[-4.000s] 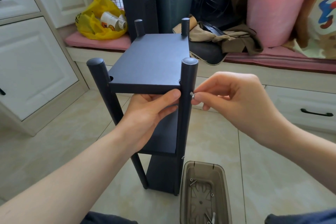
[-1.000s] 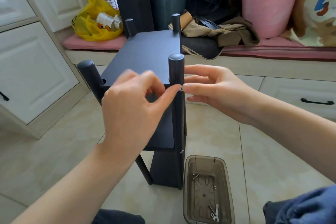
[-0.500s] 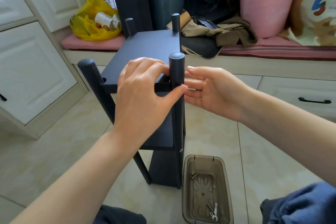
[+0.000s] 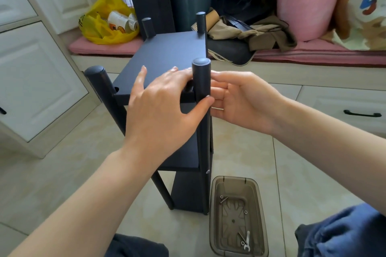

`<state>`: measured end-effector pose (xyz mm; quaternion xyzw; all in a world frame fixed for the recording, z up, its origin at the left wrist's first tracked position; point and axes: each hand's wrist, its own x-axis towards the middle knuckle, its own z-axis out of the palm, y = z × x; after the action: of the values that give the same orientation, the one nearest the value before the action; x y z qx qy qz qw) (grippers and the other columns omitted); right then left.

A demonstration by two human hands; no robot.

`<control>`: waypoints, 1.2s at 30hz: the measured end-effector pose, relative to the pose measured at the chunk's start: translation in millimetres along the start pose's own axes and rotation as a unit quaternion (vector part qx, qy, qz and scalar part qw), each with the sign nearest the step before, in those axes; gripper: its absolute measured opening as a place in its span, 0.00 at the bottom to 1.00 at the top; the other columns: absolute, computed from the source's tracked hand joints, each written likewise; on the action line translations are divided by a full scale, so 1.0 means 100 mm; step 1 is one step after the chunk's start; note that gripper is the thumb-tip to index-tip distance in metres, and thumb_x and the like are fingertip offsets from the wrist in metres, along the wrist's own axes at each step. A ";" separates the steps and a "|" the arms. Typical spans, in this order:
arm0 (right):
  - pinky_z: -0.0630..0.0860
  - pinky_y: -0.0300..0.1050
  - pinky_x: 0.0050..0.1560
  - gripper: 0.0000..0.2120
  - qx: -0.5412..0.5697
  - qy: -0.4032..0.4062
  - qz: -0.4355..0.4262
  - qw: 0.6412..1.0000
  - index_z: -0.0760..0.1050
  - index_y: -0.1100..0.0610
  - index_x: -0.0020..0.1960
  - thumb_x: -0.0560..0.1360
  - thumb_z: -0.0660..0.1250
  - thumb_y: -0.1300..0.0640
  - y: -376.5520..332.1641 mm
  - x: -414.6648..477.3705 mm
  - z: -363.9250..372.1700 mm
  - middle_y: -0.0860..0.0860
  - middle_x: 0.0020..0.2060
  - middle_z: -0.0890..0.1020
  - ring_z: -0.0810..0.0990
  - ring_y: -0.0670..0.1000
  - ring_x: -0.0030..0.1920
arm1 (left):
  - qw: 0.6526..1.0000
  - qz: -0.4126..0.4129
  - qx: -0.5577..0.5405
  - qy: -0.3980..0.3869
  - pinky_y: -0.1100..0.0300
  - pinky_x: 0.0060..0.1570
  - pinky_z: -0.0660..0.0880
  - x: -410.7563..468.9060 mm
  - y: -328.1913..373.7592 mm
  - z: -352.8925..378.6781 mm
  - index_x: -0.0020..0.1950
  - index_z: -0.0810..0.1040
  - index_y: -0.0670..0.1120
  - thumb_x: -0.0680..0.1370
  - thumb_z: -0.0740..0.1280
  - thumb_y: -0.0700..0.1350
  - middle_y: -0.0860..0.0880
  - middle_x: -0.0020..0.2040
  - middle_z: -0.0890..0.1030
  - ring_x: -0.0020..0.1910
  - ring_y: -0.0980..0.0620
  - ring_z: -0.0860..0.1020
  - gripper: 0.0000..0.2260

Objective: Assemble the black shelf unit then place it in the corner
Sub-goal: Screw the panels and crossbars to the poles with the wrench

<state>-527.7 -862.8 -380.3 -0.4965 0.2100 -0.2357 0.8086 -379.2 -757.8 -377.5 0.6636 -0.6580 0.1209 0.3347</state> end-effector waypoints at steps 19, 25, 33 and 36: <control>0.77 0.51 0.61 0.17 -0.004 0.099 0.031 0.995 0.74 0.61 0.67 0.79 0.62 0.57 0.23 -0.11 -0.35 0.57 0.57 0.84 0.83 0.55 0.59 | 1.000 0.022 0.013 0.008 0.42 0.70 0.68 -0.03 -0.04 0.03 0.66 0.82 0.49 0.79 0.64 0.59 0.50 0.66 0.81 0.71 0.46 0.75 0.21; 0.81 0.51 0.56 0.10 -0.228 0.143 0.215 0.939 0.76 0.59 0.61 0.81 0.63 0.57 0.90 -0.19 -0.84 0.56 0.49 0.86 0.85 0.54 0.52 | 1.000 0.019 0.009 0.004 0.42 0.71 0.68 -0.03 -0.03 0.02 0.66 0.82 0.49 0.79 0.64 0.59 0.51 0.66 0.80 0.72 0.47 0.74 0.21; 0.81 0.51 0.55 0.12 -0.412 0.094 0.380 0.823 0.78 0.65 0.57 0.80 0.63 0.58 2.35 0.03 -1.29 0.58 0.49 0.85 0.83 0.54 0.45 | 0.999 0.032 0.006 0.019 0.41 0.69 0.69 -0.04 -0.07 0.07 0.65 0.83 0.47 0.80 0.63 0.59 0.50 0.65 0.82 0.72 0.48 0.74 0.21; 0.81 0.44 0.45 0.07 -0.462 0.113 0.367 0.799 0.78 0.60 0.50 0.80 0.63 0.57 2.87 0.16 -1.43 0.55 0.45 0.83 0.81 0.52 0.42 | 0.999 0.037 0.006 0.025 0.41 0.67 0.69 -0.04 -0.07 0.11 0.64 0.83 0.47 0.81 0.64 0.59 0.51 0.65 0.82 0.71 0.50 0.75 0.21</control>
<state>-548.0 -859.3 -700.9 -0.6663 0.5506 0.1495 0.4801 -375.5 -761.8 -389.9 0.6372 -0.6729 0.1539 0.3427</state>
